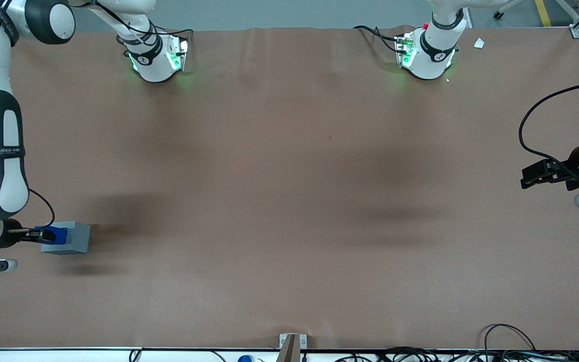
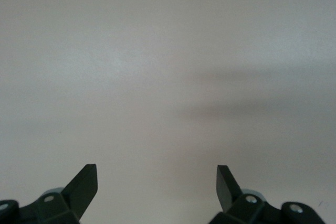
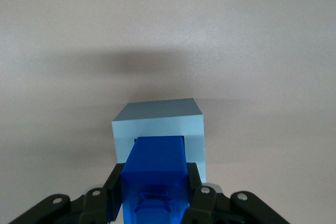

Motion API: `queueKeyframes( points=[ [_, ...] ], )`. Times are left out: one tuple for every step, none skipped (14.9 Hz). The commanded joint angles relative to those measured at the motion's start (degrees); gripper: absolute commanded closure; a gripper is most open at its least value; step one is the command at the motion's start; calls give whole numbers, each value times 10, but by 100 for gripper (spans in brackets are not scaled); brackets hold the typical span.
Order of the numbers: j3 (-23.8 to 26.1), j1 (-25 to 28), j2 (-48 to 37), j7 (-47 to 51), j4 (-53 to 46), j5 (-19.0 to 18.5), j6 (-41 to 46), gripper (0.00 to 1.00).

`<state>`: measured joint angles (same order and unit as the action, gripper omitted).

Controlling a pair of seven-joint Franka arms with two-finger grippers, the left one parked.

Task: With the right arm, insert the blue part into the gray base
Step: 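Lower the blue block into the gray base's square opening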

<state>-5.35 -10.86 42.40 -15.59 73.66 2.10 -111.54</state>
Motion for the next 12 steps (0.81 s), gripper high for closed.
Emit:
queueKeyframes(
  points=[
    [4,-5,5,-11,-3,2,9,99],
    [3,-6,6,-15,-2,2,9,99],
    [4,-7,6,-23,-2,2,9,99],
    [4,-8,6,-29,-2,2,9,99],
    [4,-9,6,-31,-2,2,9,99],
    [4,-9,6,-31,-2,2,8,99],
    [4,-9,7,-31,-2,2,6,98],
    [4,-9,8,-32,-2,3,3,98],
    [4,-9,8,-32,-2,4,1,98],
    [4,-7,8,-31,-3,5,1,98],
    [4,-5,8,-28,-2,5,2,98],
    [4,-3,7,-24,-3,5,4,98]
  ],
)
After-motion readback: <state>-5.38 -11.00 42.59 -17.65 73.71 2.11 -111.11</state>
